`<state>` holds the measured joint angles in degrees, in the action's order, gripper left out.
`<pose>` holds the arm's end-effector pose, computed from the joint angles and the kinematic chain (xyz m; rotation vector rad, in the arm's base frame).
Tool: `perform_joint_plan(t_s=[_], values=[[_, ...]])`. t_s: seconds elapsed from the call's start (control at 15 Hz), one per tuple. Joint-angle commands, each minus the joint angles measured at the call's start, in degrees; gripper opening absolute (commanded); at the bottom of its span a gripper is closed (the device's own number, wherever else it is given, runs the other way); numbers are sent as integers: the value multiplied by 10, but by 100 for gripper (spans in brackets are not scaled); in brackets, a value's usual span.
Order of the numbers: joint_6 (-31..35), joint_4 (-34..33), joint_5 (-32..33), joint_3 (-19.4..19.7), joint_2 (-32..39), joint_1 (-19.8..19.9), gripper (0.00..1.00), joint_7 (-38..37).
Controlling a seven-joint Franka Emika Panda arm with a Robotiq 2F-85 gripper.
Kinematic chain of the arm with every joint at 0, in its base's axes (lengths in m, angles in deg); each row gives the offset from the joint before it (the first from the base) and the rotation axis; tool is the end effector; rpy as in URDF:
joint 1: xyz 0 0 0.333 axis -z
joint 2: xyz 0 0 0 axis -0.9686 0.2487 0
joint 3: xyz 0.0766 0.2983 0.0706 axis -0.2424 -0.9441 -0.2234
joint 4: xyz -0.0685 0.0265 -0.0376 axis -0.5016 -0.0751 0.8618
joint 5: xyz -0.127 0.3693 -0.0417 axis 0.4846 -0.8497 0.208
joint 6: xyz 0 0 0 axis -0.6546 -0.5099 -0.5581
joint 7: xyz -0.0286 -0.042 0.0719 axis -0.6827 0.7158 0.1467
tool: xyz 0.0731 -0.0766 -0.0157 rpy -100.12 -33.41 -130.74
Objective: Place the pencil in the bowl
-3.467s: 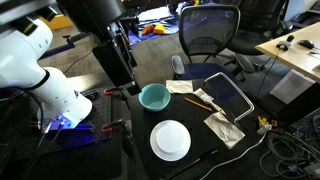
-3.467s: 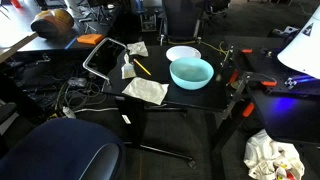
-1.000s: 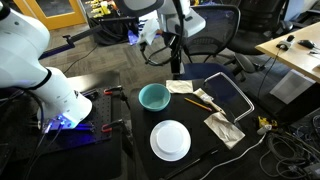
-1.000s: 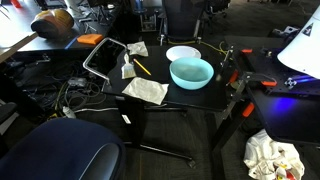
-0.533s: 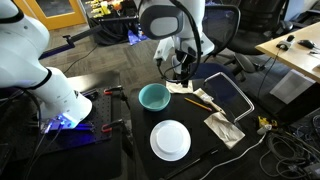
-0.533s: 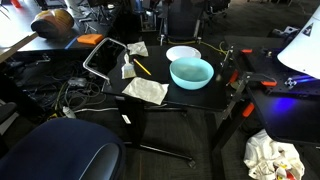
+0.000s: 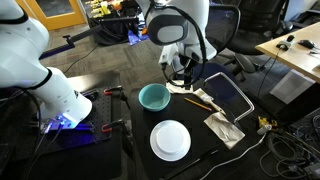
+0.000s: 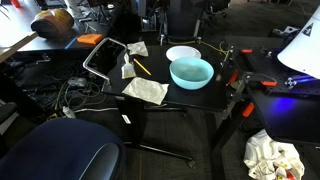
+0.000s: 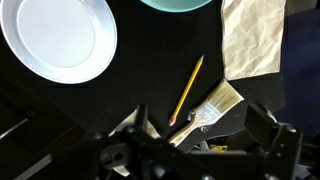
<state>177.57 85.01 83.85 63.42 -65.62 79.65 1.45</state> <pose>0.5194 -0.0483 0.2529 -3.0552 0.6857 -0.1657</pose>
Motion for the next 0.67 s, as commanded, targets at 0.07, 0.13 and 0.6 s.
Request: perform_joint_plan(t_s=[0.07, 0.13, 0.6], values=[[-7, -15, -35, 5, 19, -7, 100, 39], [-10, -22, -43, 6, 30, -7, 100, 44], [-2, -75, -57, 13, 111, -15, 100, 29]])
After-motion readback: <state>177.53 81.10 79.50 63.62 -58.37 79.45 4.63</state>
